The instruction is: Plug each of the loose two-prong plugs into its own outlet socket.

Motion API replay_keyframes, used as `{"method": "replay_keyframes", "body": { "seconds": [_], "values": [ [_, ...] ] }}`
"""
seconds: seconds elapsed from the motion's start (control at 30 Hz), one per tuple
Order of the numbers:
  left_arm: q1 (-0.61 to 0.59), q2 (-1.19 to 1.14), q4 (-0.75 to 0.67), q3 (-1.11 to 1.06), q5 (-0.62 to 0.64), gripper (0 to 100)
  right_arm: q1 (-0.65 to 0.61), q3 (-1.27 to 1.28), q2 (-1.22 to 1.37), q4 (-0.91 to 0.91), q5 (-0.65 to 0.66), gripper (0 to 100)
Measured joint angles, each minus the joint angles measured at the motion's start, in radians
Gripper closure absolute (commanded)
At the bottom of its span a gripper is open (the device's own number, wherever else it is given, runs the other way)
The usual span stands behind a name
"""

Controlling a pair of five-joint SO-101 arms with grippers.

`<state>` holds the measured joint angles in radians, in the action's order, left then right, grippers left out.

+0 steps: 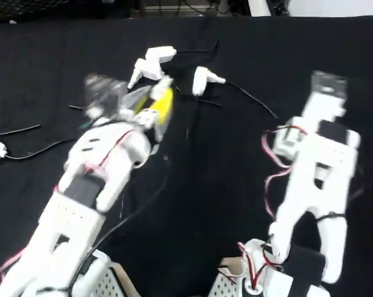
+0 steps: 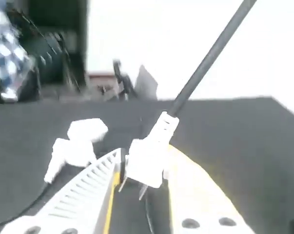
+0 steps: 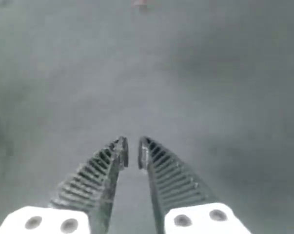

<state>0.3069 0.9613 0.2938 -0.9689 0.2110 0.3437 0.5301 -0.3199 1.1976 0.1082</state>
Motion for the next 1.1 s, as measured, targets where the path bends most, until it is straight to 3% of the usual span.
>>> {"method": "replay_keyframes", "body": {
  "seconds": [0.13, 0.27, 0.47, 0.63, 0.77, 1.0, 1.1],
  "values": [
    [-0.101, 0.190, -0.080, -0.155, 0.130, 97, -0.158, 0.057, 0.000, -0.031, 0.051, 97.1],
    [-0.229, 0.365, -0.086, -0.250, 0.304, 97, -0.330, 0.153, 0.000, -0.170, 0.091, 98.6],
    [-0.331, 0.629, 0.002, -0.341, 0.485, 97, -0.542, 0.256, 0.000, -0.379, 0.235, 98.6],
    [-0.333, 0.822, 0.175, -0.348, 0.595, 97, -0.664, 0.310, -0.012, -0.485, 0.249, 98.7],
    [-0.287, 0.847, 0.295, -0.348, 0.647, 97, -0.700, 0.470, -0.143, -0.712, 0.249, 98.7],
    [-0.186, 0.850, 0.321, -0.348, 0.657, 97, -0.707, 0.982, -0.628, -1.278, 0.100, 98.6],
    [-0.121, 0.853, 0.321, -0.368, 0.657, 97, -0.707, 1.120, -0.819, -1.339, 0.094, 98.6]
  ]
}}
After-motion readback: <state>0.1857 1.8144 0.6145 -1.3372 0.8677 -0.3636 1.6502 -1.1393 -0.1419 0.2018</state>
